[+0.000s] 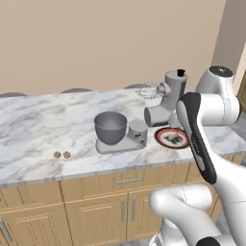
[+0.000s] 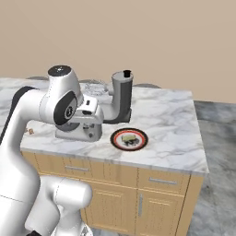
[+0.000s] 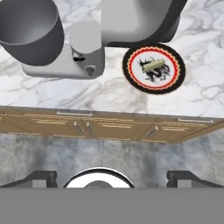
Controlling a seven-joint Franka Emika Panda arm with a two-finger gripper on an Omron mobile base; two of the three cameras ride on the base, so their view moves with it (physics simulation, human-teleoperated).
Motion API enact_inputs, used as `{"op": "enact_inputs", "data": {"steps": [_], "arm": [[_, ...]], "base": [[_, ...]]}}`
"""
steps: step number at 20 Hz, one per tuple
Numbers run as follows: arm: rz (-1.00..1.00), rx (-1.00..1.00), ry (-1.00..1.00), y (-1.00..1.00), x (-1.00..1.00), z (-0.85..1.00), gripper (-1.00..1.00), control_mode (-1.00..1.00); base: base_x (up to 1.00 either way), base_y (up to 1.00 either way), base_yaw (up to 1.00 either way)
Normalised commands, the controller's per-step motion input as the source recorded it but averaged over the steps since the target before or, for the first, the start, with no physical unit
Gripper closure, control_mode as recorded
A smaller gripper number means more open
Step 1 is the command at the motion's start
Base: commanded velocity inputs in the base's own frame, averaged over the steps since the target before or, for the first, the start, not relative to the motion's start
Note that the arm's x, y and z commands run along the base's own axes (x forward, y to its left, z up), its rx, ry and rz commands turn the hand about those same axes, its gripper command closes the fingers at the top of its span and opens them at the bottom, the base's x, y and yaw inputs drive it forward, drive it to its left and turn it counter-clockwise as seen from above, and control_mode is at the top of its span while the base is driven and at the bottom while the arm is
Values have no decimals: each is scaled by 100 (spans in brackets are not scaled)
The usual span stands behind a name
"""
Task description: Add butter and sugar cubes to the stand mixer bowl and then turn on the stand mixer to begin making frosting.
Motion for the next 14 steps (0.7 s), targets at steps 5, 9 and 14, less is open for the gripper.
{"op": "enact_inputs", "data": {"steps": [5, 9, 14], "arm": [[0, 0, 0, 0, 0, 0, -100, 100], [0, 0, 0, 0, 0, 0, -100, 100], [0, 0, 0, -4, 1, 0, -100, -100]], "base": [[29, -1, 0], [18, -13, 0], [2, -3, 0]]}}
